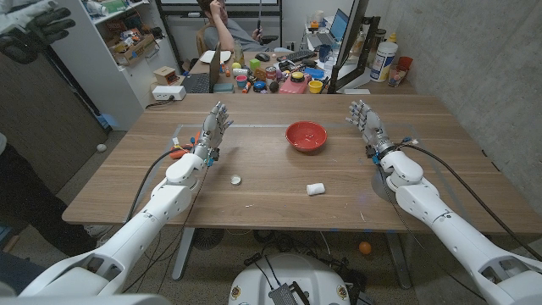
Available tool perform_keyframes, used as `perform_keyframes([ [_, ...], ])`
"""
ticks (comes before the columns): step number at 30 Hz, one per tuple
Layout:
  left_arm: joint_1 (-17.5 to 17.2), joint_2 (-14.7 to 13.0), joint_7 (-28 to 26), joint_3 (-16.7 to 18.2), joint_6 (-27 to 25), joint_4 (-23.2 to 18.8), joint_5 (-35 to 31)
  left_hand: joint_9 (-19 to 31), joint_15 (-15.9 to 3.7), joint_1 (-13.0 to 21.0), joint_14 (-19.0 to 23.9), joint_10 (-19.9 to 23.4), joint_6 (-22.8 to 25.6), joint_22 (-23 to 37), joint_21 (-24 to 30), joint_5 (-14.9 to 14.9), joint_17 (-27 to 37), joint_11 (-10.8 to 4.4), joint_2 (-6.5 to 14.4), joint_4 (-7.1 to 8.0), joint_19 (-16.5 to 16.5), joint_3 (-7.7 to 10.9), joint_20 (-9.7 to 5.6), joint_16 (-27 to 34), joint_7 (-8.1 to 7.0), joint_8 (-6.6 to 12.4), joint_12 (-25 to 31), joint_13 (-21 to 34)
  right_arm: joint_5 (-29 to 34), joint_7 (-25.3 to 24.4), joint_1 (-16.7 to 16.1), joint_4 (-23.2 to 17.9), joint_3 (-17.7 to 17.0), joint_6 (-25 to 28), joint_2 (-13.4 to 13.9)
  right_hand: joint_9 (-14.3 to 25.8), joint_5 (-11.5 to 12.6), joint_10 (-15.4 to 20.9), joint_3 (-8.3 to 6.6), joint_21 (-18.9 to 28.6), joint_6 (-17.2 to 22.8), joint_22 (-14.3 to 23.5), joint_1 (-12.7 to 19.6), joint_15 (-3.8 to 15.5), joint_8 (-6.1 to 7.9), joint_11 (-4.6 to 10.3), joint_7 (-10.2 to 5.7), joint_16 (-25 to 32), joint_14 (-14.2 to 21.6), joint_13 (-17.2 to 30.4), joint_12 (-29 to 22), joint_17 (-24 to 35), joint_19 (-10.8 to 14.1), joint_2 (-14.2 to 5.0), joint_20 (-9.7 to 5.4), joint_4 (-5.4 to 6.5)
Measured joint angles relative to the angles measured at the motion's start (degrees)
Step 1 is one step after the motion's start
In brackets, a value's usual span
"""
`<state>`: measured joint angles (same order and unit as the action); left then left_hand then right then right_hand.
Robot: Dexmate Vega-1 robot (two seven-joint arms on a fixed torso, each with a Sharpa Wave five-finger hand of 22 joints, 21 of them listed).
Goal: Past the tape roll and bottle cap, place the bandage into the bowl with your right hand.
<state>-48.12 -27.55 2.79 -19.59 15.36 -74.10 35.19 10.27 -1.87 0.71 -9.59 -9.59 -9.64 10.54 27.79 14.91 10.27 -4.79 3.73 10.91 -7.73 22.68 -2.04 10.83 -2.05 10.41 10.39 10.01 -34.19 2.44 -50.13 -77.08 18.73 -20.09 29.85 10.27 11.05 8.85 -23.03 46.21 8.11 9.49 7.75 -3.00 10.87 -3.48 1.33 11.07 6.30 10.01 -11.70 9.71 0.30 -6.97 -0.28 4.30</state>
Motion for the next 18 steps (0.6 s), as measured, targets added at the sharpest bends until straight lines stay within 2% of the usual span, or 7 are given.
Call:
perform_keyframes([
  [4,0.0,0.17,0.26,0.16,-0.13,0.09,-0.22,0.0,0.0,0.0,0.0,0.0,0.0,0.0,0.0,0.0,0.0,0.0,0.0,0.0,0.0,0.0,0.0,0.0,0.0,0.0,-0.02,0.0,2.17,-0.97,-1.14,-2.39,-0.53,-1.35,1.58,0.08,-0.28,2.26,-0.14,-0.68,0.7,0.0,1.42,-2.38,0.0,-0.4,-0.7,0.23,2.11,0.0,-0.74,0.05,1.2,0.09,1.86,-1.55],
  [6,0.0,0.21,0.39,0.22,-0.17,0.13,-0.3,0.0,0.0,0.0,0.0,0.0,0.0,0.0,0.0,0.0,0.0,0.0,0.0,0.0,0.0,0.0,0.0,0.0,0.0,0.04,-0.02,0.0,3.4,-1.58,-1.84,-3.95,-0.88,-2.03,2.64,0.28,-0.27,3.23,-0.25,-0.89,1.03,0.18,1.76,-3.09,0.0,-0.45,-1.03,0.39,2.92,0.0,-0.94,0.05,1.59,0.42,2.69,-1.8],
  [11,0.02,0.42,0.65,0.42,-0.22,0.36,-0.4,0.0,0.0,0.0,0.0,0.0,0.0,-0.01,0.0,0.0,0.0,0.0,0.0,0.0,0.0,0.0,0.0,0.0,0.0,0.22,-0.02,-0.01,7.38,-3.39,-3.07,-6.63,-1.41,-3.84,4.57,0.27,-0.27,4.21,-0.46,-0.9,1.73,0.27,2.71,-3.1,0.44,-0.53,-1.13,0.39,4.4,0.0,-1.38,0.04,1.78,0.62,3.26,-2.69],
  [12,0.04,0.46,0.78,0.44,-0.23,0.41,-0.45,-0.01,0.0,0.0,0.0,0.0,0.0,0.0,0.0,0.0,0.0,0.0,0.0,0.0,0.0,0.0,0.0,0.0,0.0,0.22,0.18,-0.01,7.96,-3.67,-3.83,-8.2,-1.76,-4.04,5.72,0.27,-0.27,4.48,-0.53,-1.15,1.75,0.27,2.97,-3.13,0.44,-0.62,-1.15,0.39,4.8,0.0,-1.38,0.04,1.78,0.42,3.26,-2.98],
  [15,0.16,0.52,0.78,0.52,-0.23,0.59,-0.45,-0.01,0.0,0.0,0.0,0.0,0.0,-0.01,0.0,0.0,-0.01,0.0,0.0,0.0,0.0,0.0,0.0,0.0,0.0,0.22,0.22,-0.01,10.31,-4.89,-3.83,-8.2,-1.76,-4.88,5.72,0.27,-0.27,4.79,-0.63,-1.31,1.93,0.27,3.38,-3.23,0.44,-0.51,-1.33,0.39,4.9,0.25,-1.38,0.04,1.78,0.7,3.26,-3.28],
  [16,0.23,0.57,1.07,0.54,-0.24,0.68,-0.58,-0.01,0.0,0.0,0.0,0.0,0.0,-0.01,0.0,0.0,-0.01,0.0,0.0,0.0,0.0,-0.01,0.0,0.0,0.0,0.22,0.22,-0.01,11.61,-5.6,-5.39,-11.39,-2.61,-5.28,7.91,0.27,-0.27,4.8,-0.63,-1.31,1.93,0.27,3.38,-3.22,0.44,-0.5,-1.33,0.39,4.9,0.27,-1.38,0.04,1.79,0.7,3.27,-3.28],
  [18,0.34,0.68,1.18,0.54,-0.25,0.87,-0.63,-0.01,0.0,0.0,0.0,0.01,0.0,-0.01,0.0,0.0,-0.01,0.01,0.0,0.0,0.0,-0.01,0.0,0.0,0.0,0.22,0.22,-0.01,13.39,-6.55,-6.0,-12.53,-2.93,-5.72,8.68,0.27,-0.27,4.99,-0.73,-1.53,1.93,0.26,3.59,-2.94,0.44,-0.33,-1.33,0.39,5.21,0.28,-1.38,0.04,2.02,0.91,3.49,-3.65],
])
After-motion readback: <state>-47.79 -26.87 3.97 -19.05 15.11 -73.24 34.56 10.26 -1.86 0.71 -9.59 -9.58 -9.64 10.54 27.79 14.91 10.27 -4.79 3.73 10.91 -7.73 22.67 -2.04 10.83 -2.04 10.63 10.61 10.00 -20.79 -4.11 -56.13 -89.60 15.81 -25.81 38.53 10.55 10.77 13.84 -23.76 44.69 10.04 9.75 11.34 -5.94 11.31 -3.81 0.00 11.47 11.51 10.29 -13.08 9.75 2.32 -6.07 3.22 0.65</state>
